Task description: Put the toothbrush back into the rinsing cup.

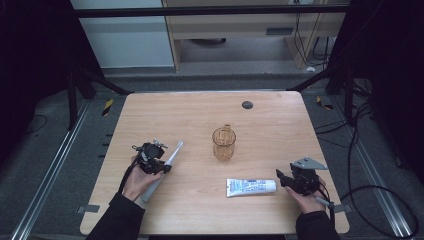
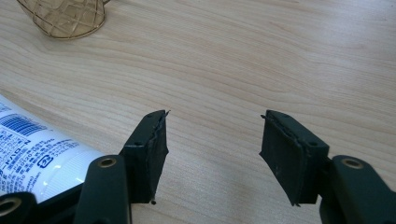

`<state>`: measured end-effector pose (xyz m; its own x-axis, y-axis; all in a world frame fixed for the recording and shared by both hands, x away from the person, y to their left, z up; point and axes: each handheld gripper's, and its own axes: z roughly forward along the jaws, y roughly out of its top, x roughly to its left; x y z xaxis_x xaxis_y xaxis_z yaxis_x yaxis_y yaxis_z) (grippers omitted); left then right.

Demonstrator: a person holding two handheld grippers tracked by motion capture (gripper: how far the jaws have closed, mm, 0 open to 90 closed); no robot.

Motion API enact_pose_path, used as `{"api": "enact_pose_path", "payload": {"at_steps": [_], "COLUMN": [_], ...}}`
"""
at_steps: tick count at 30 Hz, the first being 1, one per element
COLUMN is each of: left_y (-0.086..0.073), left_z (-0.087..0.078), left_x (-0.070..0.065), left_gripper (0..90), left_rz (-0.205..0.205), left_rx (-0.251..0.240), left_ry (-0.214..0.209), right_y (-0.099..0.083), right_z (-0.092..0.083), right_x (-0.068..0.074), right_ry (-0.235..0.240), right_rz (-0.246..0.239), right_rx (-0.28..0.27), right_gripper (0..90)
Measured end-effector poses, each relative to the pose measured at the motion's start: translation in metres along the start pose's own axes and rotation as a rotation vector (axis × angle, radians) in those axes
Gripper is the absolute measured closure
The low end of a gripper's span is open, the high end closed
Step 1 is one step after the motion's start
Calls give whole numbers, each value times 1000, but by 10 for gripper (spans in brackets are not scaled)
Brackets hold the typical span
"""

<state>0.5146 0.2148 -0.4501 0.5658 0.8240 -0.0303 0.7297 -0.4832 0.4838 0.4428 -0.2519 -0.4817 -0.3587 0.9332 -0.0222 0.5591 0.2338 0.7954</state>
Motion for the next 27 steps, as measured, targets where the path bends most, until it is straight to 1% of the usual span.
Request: {"api": "enact_pose_path", "payload": {"at_steps": [14, 21, 22, 23, 26, 27], "left_y": [-1, 0, 0, 1, 5, 6], "left_z": [-28, -42, -45, -46, -51, -52], "left_x": [-2, -2, -2, -3, -2, -2], "left_gripper": [676, 675, 676, 675, 675, 675], "left_rz": [-7, -11, -11, -13, -14, -13], "left_rx": [-132, -207, -209, -223, -244, -254], "left_ry": [7, 21, 22, 28, 40, 45], "right_y": [0, 0, 0, 0, -1, 0], "right_z": [0, -1, -1, -1, 0, -1], "right_x": [0, -1, -1, -1, 0, 0], "right_ry": [-3, -5, -5, -5, -9, -11], "right_rz": [2, 1, 1, 2, 2, 8], "right_rx": [2, -3, -3, -3, -7, -9], "right_gripper": [406, 406, 405, 405, 404, 404]}}
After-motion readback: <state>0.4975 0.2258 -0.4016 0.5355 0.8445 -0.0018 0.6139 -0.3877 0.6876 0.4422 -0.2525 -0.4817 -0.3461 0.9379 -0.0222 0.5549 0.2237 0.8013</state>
